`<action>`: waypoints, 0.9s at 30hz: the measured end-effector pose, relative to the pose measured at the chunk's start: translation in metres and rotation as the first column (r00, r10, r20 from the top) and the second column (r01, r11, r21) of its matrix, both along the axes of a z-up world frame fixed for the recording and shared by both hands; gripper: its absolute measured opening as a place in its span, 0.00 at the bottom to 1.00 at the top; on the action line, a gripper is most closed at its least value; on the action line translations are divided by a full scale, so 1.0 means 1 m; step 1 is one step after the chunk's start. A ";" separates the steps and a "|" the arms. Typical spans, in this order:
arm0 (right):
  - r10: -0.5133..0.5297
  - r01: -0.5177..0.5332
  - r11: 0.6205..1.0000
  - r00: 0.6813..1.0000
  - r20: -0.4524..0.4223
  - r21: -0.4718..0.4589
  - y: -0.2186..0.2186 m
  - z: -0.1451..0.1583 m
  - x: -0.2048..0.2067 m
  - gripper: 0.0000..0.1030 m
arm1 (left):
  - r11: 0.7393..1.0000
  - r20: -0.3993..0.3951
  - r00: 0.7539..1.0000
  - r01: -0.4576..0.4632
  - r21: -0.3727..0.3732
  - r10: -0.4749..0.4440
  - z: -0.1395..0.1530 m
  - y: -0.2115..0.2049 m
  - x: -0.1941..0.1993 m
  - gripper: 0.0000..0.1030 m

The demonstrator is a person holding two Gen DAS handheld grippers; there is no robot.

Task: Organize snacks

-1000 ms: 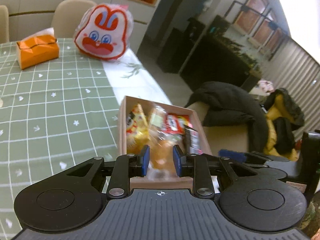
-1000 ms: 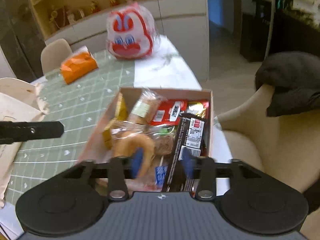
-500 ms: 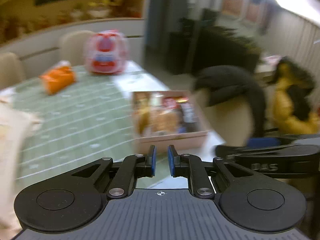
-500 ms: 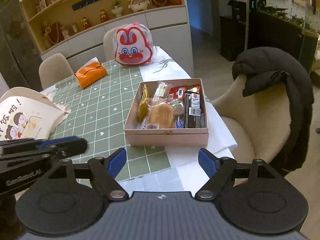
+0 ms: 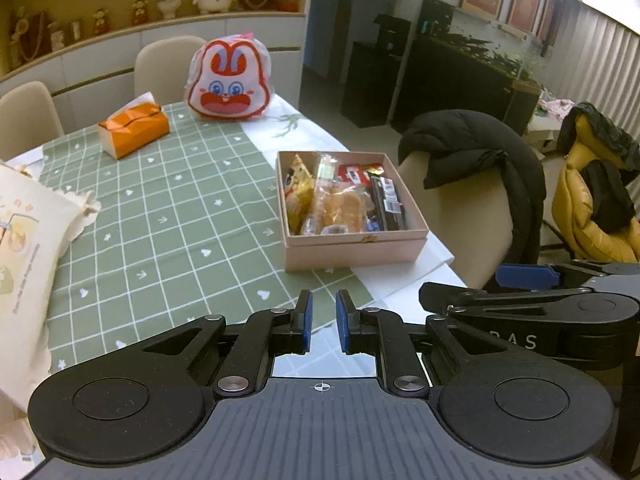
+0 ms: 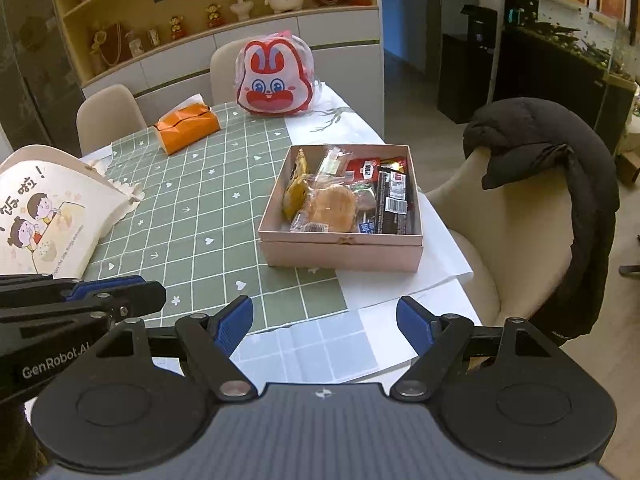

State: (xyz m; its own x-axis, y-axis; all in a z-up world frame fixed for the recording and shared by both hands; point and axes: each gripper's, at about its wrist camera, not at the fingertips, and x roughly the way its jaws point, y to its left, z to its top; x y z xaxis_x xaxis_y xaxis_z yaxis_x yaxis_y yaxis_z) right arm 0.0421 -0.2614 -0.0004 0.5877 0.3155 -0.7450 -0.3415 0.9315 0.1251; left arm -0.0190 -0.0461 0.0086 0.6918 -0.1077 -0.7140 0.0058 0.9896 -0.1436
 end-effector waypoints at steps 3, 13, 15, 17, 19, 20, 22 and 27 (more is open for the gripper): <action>0.003 -0.003 1.000 1.000 0.006 0.009 0.000 0.004 -0.005 0.77 | 1.000 -0.005 1.000 0.004 -0.010 -0.004 0.000 0.001 0.000 0.17; -0.020 0.020 1.000 1.000 0.008 0.005 -0.004 0.007 -0.009 0.77 | 0.999 -0.005 1.000 0.024 -0.027 -0.024 0.000 -0.003 -0.001 0.17; -0.020 0.020 1.000 1.000 0.009 0.004 -0.004 0.007 -0.010 0.77 | 0.999 -0.007 1.000 0.025 -0.031 -0.026 0.000 -0.003 -0.001 0.17; -0.019 0.019 1.000 1.000 0.009 0.002 -0.004 0.006 -0.010 0.77 | 0.999 -0.008 1.000 0.024 -0.033 -0.025 0.000 -0.003 -0.002 0.17; -0.019 0.019 1.000 1.000 0.007 0.001 -0.004 0.006 -0.011 0.77 | 0.999 -0.008 1.000 0.023 -0.034 -0.023 0.000 -0.003 -0.002 0.17; -0.018 0.018 1.000 1.000 0.006 0.001 -0.004 0.006 -0.010 0.77 | 0.999 -0.008 1.000 0.023 -0.034 -0.023 0.000 -0.003 -0.002 0.17; -0.019 0.019 1.000 1.000 0.004 0.001 -0.004 0.005 -0.011 0.77 | 0.999 -0.011 1.000 0.022 -0.034 -0.022 0.000 -0.003 -0.002 0.17; -0.018 0.018 1.000 1.000 -0.003 -0.002 -0.003 0.003 -0.010 0.77 | 0.999 -0.020 1.000 0.021 -0.038 -0.022 -0.002 -0.003 -0.002 0.17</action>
